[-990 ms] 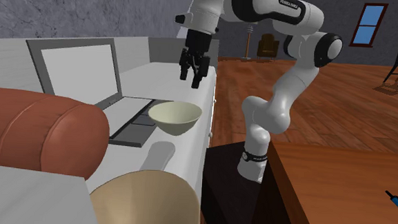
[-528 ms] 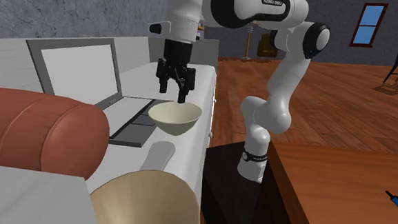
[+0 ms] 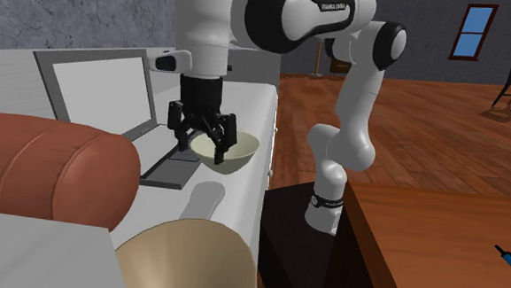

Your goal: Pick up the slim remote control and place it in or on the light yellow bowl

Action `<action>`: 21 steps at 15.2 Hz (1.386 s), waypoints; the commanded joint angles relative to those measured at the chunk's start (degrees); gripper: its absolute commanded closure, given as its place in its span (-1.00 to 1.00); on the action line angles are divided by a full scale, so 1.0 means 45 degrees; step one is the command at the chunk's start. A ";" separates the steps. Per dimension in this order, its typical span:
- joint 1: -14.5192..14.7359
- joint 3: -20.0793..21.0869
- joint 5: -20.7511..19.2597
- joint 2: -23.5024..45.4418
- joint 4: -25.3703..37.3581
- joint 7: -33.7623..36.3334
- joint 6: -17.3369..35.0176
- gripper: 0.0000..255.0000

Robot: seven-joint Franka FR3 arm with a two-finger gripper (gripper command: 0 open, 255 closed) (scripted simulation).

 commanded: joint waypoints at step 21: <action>0.0961 0.0926 -0.0320 0.2817 0.0710 -0.1795 0.1166 -1.00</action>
